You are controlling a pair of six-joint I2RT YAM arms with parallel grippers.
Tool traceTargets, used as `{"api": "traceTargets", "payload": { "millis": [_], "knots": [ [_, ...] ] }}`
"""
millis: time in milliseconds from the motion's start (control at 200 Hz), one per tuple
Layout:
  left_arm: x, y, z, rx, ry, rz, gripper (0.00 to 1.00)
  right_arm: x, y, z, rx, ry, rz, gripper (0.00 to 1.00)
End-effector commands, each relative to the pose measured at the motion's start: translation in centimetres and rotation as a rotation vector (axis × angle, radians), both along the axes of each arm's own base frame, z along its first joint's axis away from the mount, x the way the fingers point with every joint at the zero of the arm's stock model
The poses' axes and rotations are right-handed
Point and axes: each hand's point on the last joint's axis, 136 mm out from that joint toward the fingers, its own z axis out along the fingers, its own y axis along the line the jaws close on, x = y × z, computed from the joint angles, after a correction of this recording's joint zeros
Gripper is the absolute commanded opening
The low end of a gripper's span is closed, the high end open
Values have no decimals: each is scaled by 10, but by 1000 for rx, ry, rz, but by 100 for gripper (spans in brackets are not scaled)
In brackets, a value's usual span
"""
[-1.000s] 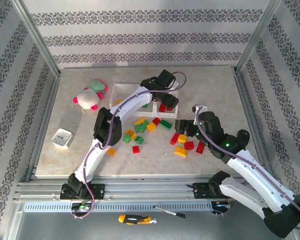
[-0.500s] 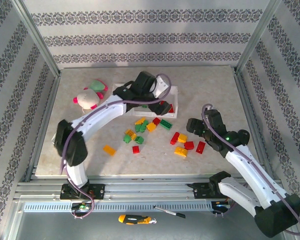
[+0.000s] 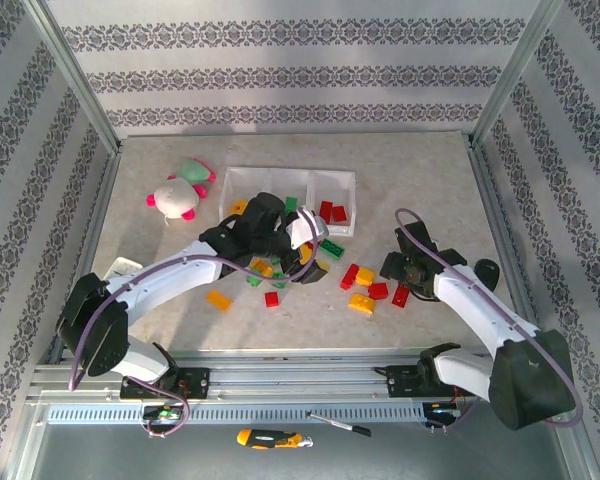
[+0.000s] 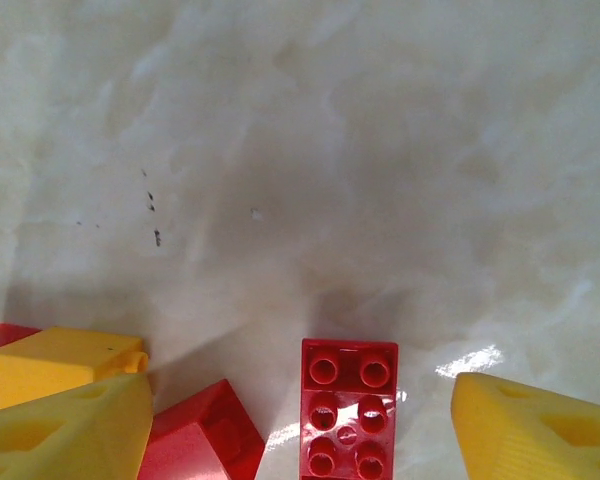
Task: Sort the legos into containers by color
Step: Pick up the lego from the bottom-right of the table.
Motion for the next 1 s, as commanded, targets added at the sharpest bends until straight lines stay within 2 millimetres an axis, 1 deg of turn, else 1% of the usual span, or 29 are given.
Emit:
{"api": "traceTargets", "payload": {
  "millis": [0, 295, 415, 515, 585, 809, 914, 994],
  "knots": [
    [-10, -13, 27, -95, -86, -83, 98, -4, 1, -14, 35, 40, -23, 76],
    [-10, -15, 25, -91, -98, -100, 99, -17, -1, -42, 36, 139, -28, 70],
    [-10, -16, 22, -90, -89, -102, 99, -21, -2, -50, 25, 175, -23, 63],
    [-9, -18, 23, -92, -87, -104, 99, -21, -2, -52, 26, 184, -21, 55],
    [-9, -18, 23, -96, -89, -107, 99, -20, -1, -51, 30, 180, -15, 49],
    [-9, -18, 22, -93, -91, -105, 99, -16, -1, -39, 27, 151, -9, 36],
    [-10, -16, 22, -91, -95, -99, 99, -11, 1, -25, 35, 113, 0, 34],
    [-10, -13, 20, -88, -94, -88, 99, -2, 4, -7, 31, 59, 17, 32]
  ]
}}
